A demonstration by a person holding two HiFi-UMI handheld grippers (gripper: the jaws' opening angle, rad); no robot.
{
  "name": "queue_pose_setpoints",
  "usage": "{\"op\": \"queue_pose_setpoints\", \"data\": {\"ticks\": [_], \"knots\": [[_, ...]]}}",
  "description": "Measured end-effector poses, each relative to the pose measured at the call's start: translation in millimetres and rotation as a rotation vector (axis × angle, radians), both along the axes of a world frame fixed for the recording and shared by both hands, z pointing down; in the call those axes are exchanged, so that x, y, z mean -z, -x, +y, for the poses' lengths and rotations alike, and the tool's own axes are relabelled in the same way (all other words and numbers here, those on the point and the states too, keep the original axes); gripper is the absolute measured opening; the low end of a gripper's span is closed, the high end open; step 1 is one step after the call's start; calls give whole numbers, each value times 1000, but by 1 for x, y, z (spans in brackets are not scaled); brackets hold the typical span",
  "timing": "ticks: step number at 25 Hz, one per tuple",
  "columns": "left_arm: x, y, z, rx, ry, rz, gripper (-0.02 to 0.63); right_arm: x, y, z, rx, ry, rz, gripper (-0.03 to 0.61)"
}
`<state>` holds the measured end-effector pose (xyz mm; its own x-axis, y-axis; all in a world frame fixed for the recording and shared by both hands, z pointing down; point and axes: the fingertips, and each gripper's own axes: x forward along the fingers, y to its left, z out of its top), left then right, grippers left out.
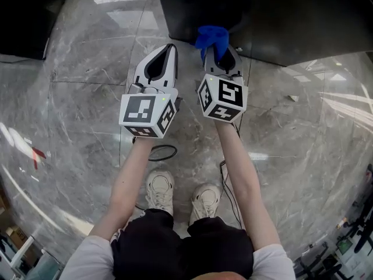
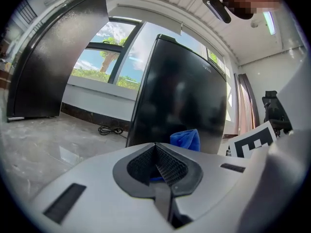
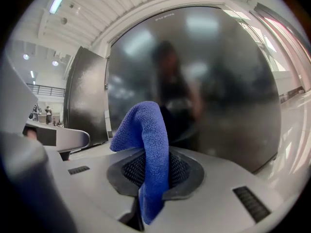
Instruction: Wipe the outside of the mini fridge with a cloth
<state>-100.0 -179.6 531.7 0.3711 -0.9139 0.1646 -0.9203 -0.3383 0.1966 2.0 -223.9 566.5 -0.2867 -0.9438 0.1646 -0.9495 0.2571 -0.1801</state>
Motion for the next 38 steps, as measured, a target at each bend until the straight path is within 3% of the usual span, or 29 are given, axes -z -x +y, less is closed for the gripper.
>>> {"op": "queue_pose_setpoints", "data": {"ticks": [14, 23, 38], "knots": [[-3, -78, -6, -90, -16, -16, 5, -4, -132, 13, -187, 11, 30, 75], [-15, -109, -7, -136, 3, -21, 5, -12, -211, 14, -337, 32, 33, 75], [-22, -124, -3, -154, 21, -46, 5, -25, -269, 15, -462, 52, 8, 75]]}}
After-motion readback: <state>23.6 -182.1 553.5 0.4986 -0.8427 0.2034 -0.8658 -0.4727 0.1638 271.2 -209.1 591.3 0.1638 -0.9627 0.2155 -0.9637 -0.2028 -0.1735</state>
